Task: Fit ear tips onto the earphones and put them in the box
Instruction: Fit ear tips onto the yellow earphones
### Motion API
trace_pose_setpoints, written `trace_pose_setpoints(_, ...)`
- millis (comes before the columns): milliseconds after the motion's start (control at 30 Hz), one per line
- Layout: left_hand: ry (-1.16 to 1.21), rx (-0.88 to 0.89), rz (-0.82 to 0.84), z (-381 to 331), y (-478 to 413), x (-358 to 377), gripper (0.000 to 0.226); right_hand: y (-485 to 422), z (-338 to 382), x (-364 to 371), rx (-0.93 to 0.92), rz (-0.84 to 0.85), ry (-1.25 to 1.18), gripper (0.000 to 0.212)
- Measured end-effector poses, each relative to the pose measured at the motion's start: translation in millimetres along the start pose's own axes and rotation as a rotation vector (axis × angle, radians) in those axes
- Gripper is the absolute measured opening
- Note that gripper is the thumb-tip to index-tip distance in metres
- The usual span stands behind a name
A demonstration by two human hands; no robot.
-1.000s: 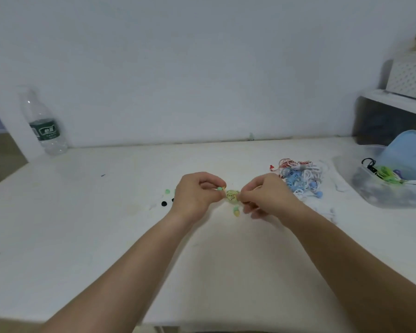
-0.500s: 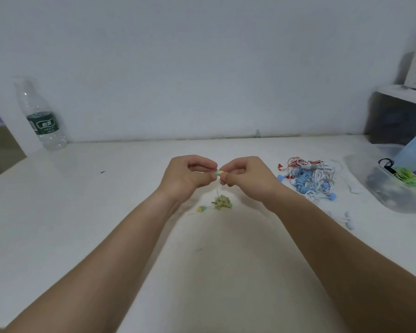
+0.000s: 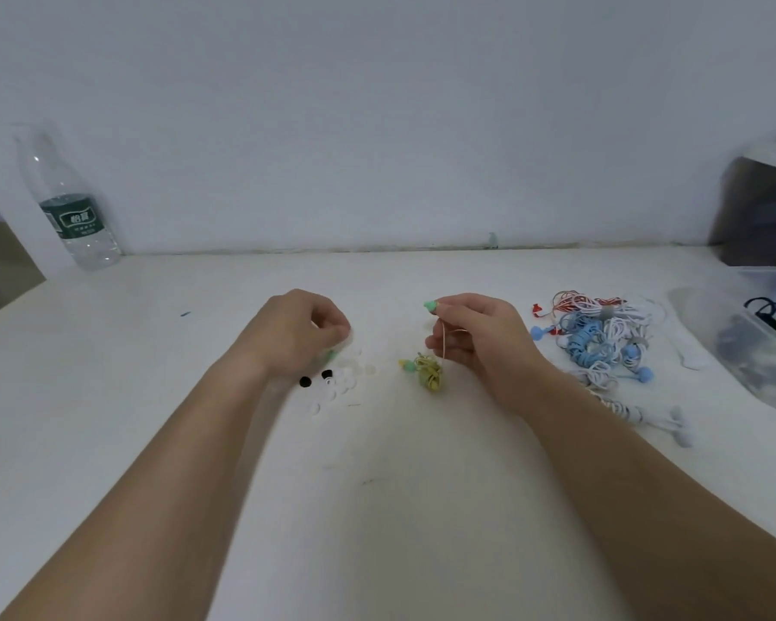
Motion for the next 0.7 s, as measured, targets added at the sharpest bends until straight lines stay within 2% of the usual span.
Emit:
trace_pose_setpoints(133, -0.004, -0.069, 0.052, 2, 7, -1, 0.011, -1, -1, 1, 0.025, 0.009, -0.067, 0.004)
trace_pose_setpoints(267, -0.05, -0.037, 0.083, 6, 8, -2, 0.019, 0, -2, 4, 0.019, 0.024, -0.068, 0.011)
trace_pose_setpoints(433, -0.048, -0.047, 0.055, 10, 7, -1, 0.02, 1, -3, 6, 0.006, 0.027, -0.042, 0.011)
trace_pose_setpoints(500, -0.06, -0.016, -0.014, 8, 8, -1, 0.02, 1, -3, 5, -0.008, 0.021, -0.033, 0.009)
trace_pose_setpoints(533, -0.023, 0.02, -0.07, 6, 8, -1, 0.018, 2, -2, 5, -0.018, 0.017, -0.031, 0.008)
trace_pose_setpoints(600, 0.213, 0.092, -0.167, -2, 11, 2, 0.013, 2, -1, 5, -0.038, 0.01, -0.034, 0.009)
trace_pose_setpoints(700, 0.682, 0.069, -0.14, -18, 19, 16, 0.011, 4, 1, 5, -0.05, 0.004, -0.004, 0.012)
Point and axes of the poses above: each hand's wrist, its own y-axis away from the middle knuckle, its own x-axis out of the palm, z = x × y, the point moved 1 cm from there along -y, towards the middle knuckle, and after that the axes turned 14 degrees about y, right-handed, at the moved point
